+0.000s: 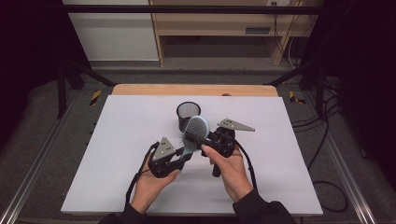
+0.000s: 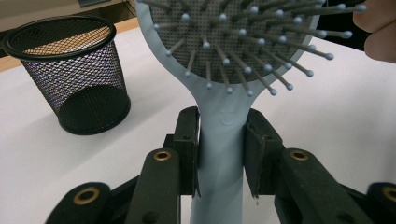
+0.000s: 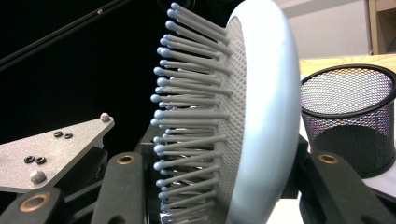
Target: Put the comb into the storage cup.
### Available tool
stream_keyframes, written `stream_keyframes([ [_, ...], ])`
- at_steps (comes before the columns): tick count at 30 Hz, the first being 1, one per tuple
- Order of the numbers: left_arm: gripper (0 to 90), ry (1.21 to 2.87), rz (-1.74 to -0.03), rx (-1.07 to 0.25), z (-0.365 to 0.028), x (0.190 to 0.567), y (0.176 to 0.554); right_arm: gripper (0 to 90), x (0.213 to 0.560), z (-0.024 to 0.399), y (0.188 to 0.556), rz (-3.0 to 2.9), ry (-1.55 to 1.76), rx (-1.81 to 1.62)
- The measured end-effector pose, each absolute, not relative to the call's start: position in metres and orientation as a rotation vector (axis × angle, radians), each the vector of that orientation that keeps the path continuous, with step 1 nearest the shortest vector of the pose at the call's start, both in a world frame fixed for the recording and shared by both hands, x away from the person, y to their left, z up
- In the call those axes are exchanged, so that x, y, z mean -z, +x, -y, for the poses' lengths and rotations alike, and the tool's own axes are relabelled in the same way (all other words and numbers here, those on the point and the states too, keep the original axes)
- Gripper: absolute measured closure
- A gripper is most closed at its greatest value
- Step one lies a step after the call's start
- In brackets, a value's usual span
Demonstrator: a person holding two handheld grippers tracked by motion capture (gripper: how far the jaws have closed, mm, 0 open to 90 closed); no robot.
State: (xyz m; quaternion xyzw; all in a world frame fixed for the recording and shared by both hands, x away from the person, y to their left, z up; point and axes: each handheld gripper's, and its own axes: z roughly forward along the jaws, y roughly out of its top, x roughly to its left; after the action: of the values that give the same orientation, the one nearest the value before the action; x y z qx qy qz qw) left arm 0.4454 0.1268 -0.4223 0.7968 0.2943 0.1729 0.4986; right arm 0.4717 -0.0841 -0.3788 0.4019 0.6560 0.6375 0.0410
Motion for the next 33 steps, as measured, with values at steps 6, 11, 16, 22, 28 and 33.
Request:
stream_keyframes([
  [6,69.3,1.927,-0.711,-0.419,-0.1264,0.4226,0.4454,50.8,0.3787,0.0842,0.4716,-2.007,1.239,-1.95],
  [11,69.3,1.927,-0.707,-0.426,-0.1261,0.4226,0.4454,50.8,0.3785,0.0845,0.4717,-2.006,1.24,-1.952],
  [16,69.2,1.924,-0.705,-0.429,-0.1259,0.4225,0.4453,50.9,0.3781,0.0849,0.4717,-2.005,1.24,-1.954],
  [22,69.0,1.913,-0.699,-0.439,-0.1263,0.4219,0.4448,50.9,0.3777,0.0857,0.4719,-1.995,1.255,-1.965],
  [28,65.1,1.892,-0.701,-0.439,-0.1262,0.4209,0.4443,50.9,0.3768,0.0878,0.4728,-1.986,1.268,-1.98],
  [33,58.7,1.867,-0.691,-0.45,-0.1259,0.4189,0.4432,50.9,0.3765,0.088,0.4729,-1.981,1.267,-1.987],
])
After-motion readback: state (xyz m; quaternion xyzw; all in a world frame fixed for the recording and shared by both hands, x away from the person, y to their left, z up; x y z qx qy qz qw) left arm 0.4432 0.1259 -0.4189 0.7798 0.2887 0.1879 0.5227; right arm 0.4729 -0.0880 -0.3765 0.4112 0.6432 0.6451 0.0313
